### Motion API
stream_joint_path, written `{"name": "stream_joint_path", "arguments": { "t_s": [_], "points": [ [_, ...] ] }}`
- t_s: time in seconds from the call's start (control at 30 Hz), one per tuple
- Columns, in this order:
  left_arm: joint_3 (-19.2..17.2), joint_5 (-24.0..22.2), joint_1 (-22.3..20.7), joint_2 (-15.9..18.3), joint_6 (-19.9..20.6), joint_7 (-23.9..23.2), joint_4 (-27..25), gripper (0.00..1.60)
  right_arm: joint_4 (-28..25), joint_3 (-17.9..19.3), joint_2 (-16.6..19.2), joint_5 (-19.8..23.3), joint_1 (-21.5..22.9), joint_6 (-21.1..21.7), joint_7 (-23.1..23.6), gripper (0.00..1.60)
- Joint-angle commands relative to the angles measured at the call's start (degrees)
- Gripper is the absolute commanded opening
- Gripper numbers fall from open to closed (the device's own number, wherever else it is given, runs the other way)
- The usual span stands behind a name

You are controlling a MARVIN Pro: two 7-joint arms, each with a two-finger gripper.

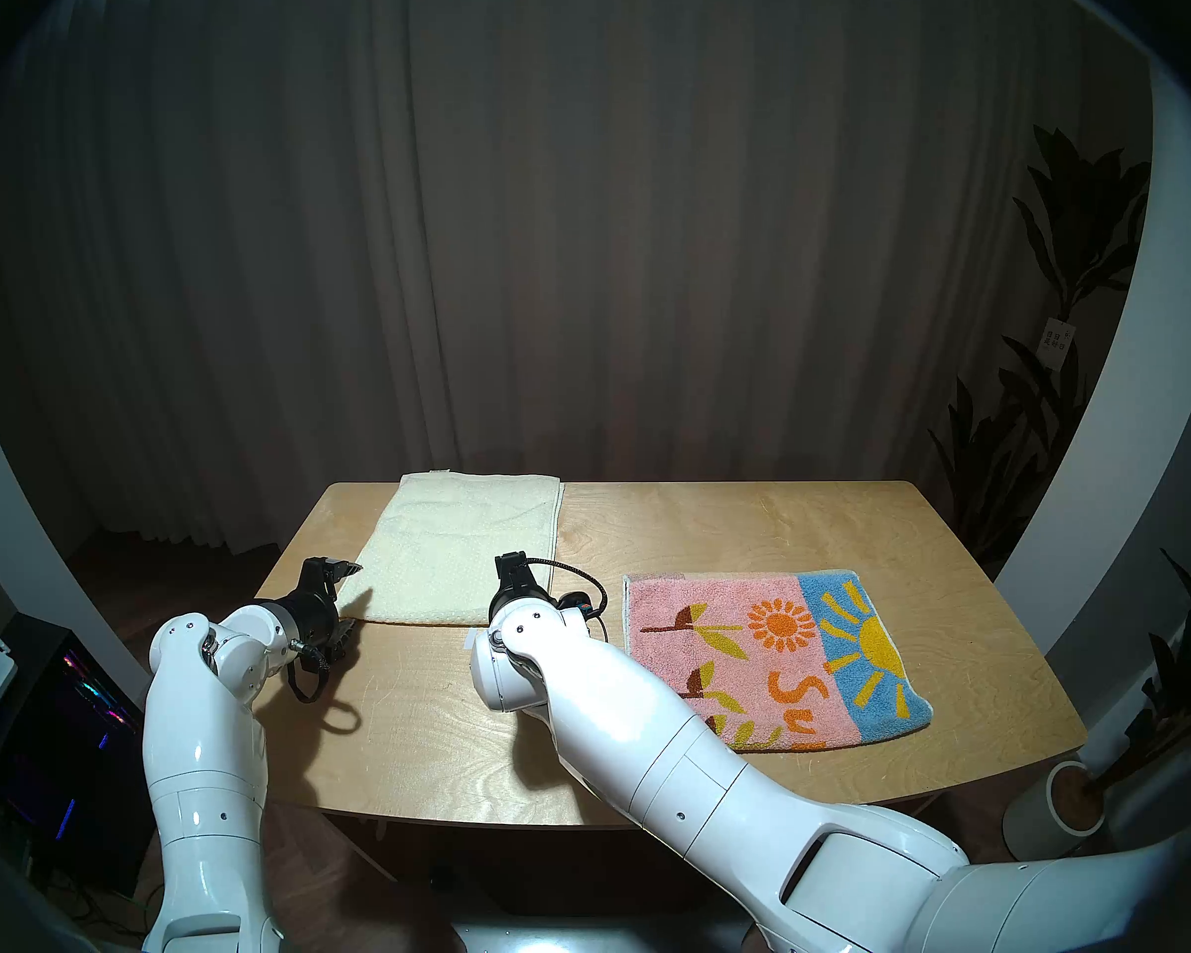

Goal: Fold each towel twice and stack them on table

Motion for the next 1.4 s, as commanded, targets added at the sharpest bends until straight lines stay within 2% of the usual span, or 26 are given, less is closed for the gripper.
{"name": "stream_joint_path", "arguments": {
  "t_s": [0.0,0.1,0.23,0.4,0.43,0.5,0.6,0.67,0.77,0.8,0.83,0.9,0.97,1.07,1.1,1.17,1.2,1.37],
  "points": [
    [1.14,1.61,-0.25,0.38,-0.39,-0.45,3.58,1.60,2.10,0.10,-1.23,0.48,0.26,-0.15,-0.10,1.56],
    [1.49,1.82,-0.55,0.58,-0.54,-0.91,4.33,1.60,3.04,0.11,-1.56,0.69,0.58,-0.23,0.26,1.56],
    [2.09,2.17,-0.93,0.91,-0.66,-1.28,5.33,1.60,4.17,0.07,-1.97,0.91,0.96,-0.36,0.62,1.44],
    [2.61,2.31,-1.03,1.33,-0.53,-1.44,5.98,1.60,4.70,0.07,-2.20,1.19,1.20,-0.55,0.76,1.38],
    [2.87,2.27,-0.93,1.51,-0.33,-1.33,6.03,1.60,4.89,0.02,-2.26,1.26,1.31,-0.60,0.88,1.09],
    [2.97,2.22,-0.76,1.53,-0.33,-1.28,5.97,1.60,5.11,0.00,-2.31,1.33,1.42,-0.63,0.98,1.05],
    [3.22,2.17,-0.37,1.57,-0.38,-1.22,5.84,1.60,5.57,-0.01,-2.40,1.58,1.72,-0.63,1.16,0.81],
    [3.43,2.19,-0.17,1.58,-0.45,-0.94,5.66,1.56,5.71,-0.06,-2.38,1.72,1.86,-0.57,1.28,0.76],
    [3.68,2.29,0.06,1.60,-0.53,-0.64,5.51,1.41,5.89,-0.10,-2.30,1.96,1.99,-0.53,1.42,0.68],
    [3.71,2.25,0.14,1.49,-0.60,-0.53,5.46,1.20,6.04,-0.10,-2.26,2.17,2.05,-0.51,1.42,0.64],
    [3.76,2.29,0.18,1.47,-0.65,-0.50,5.46,1.11,6.09,-0.12,-2.24,2.26,2.08,-0.50,1.44,0.53],
    [3.90,2.47,0.22,1.47,-0.78,-0.38,5.53,1.10,6.14,-0.14,-2.23,2.36,2.12,-0.51,1.43,0.48],
    [3.92,2.51,0.26,1.41,-0.96,-0.46,5.78,1.00,6.19,-0.22,-2.20,2.51,2.18,-0.55,1.44,0.41],
    [3.91,2.50,0.27,1.37,-1.12,-0.53,5.98,0.83,6.33,-0.31,-2.18,2.72,2.29,-0.61,1.42,0.00],
    [3.91,2.50,0.27,1.34,-1.24,-0.53,6.00,0.70,6.53,-0.35,-2.17,2.89,2.37,-0.57,1.59,0.00],
    [3.87,2.44,0.25,1.31,-1.31,-0.50,6.02,0.65,6.59,-0.42,-2.12,2.95,2.42,-0.53,1.66,0.00],
    [3.95,2.57,0.27,1.37,-1.33,-0.57,5.99,0.51,6.61,-0.44,-2.09,3.00,2.45,-0.50,1.69,0.00],
    [3.87,2.23,0.18,1.26,-1.36,-0.26,5.54,0.38,6.69,-0.67,-1.82,3.26,2.71,-0.43,1.64,0.00]
  ]
}}
